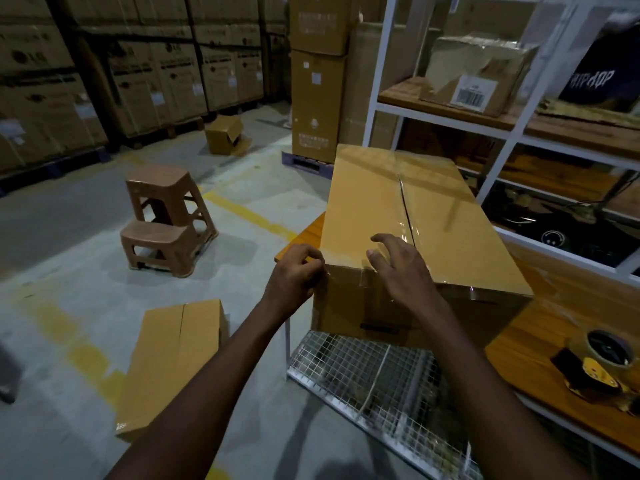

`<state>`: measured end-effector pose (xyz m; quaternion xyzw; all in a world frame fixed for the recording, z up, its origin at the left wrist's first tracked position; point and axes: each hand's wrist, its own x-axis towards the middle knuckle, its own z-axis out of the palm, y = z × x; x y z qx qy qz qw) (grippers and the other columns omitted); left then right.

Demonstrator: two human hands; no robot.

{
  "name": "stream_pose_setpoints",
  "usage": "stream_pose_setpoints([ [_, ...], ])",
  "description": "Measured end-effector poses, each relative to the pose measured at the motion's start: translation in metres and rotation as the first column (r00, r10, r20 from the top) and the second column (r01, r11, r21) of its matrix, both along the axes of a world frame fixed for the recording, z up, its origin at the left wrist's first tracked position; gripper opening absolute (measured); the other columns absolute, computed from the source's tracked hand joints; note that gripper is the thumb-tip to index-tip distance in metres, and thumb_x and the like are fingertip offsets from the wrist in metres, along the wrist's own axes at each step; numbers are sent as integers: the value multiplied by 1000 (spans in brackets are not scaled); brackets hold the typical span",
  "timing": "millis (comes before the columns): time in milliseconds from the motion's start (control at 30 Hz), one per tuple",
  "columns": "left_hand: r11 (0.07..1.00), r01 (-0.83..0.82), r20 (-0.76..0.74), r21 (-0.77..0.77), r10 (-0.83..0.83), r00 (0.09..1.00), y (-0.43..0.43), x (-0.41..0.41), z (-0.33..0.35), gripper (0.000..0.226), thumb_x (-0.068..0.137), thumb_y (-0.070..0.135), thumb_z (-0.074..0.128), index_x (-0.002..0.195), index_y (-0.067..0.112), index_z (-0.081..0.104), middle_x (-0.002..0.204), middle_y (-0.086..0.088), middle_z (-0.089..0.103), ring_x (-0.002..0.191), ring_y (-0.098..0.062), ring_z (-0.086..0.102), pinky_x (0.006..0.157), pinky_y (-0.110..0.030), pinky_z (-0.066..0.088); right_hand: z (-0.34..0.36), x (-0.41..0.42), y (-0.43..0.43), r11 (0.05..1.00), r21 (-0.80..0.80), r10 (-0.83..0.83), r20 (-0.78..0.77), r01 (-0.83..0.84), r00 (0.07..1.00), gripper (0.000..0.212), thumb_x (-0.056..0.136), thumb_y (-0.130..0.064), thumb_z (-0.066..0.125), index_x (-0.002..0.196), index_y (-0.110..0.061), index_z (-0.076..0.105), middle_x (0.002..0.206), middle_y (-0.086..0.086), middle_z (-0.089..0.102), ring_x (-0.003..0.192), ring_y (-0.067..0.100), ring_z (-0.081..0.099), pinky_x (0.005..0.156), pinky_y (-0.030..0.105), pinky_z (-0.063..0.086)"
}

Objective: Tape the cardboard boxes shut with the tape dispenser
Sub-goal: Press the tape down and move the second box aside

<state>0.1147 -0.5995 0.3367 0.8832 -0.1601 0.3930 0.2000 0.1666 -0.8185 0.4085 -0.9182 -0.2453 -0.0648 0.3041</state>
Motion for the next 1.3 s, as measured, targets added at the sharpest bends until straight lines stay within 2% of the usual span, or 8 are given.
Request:
stream_pose_setpoints([
  [167,966,74,-14,248,-73,997,16,6,5,11,88,-1,68,78,4,65,99,-15,62,89,-28,56,60,-39,51,-9,6,12,995,-80,68,96,-60,993,42,97,-49,44,131,-25,51,135,2,55,125,21,48,106,48,37],
  [400,924,161,-73,347,-144,987,26,-3,16,27,97,23,49,95,7,71,110,-19,60,96,-28,58,67,-37,57,-24,13,18,847,-529,135,304,49,943,67,86,-70,42,141,-32,38,153,-2,37,147,34,14,115,62,1],
  [567,967,105,-96,231,-84,992,24,-2,12,34,93,37,61,87,5,69,110,-15,59,93,-24,59,68,-36,57,-30,9,22,867,-479,60,367,133,928,66,78,-68,59,134,-35,46,147,-4,45,146,38,16,112,64,-2],
  [667,997,4,-164,74,8,986,13,8,15,52,88,52,62,111,6,61,121,-15,55,108,-29,55,84,-35,52,-31,8,22,860,-487,50,382,155,923,71,74,-67,64,134,-35,44,147,-3,45,146,38,16,111,64,-2],
  [767,994,15,-305,107,19,952,11,19,15,56,93,49,56,137,13,55,140,-15,50,124,-33,50,97,-45,50,-39,6,16,839,-514,70,425,177,902,82,68,-66,71,136,-33,40,149,4,40,144,39,18,113,66,6],
  [967,962,-51,-291,267,131,948,14,18,13,52,90,38,62,139,21,55,141,-10,53,121,-33,53,88,-47,52,-66,-1,-22,918,-306,-101,436,253,894,83,76,-60,60,146,-27,32,160,12,20,147,35,13,117,56,8],
  [1133,948,-173,-200,268,231,952,-33,19,27,54,90,49,40,134,22,58,134,-4,58,123,-28,51,97,-46,40,-57,-16,-23,938,262,-330,466,229,821,56,83,-42,49,134,-18,45,155,9,32,147,30,19,118,57,9],
  [1300,866,-269,-40,421,314,949,-61,35,6,49,102,41,33,135,16,59,134,-8,61,120,-33,57,93,-46,44,-31,13,4,936,294,-331,557,192,762,45,85,-36,50,127,-17,48,148,12,43,144,34,27,117,57,9],
])
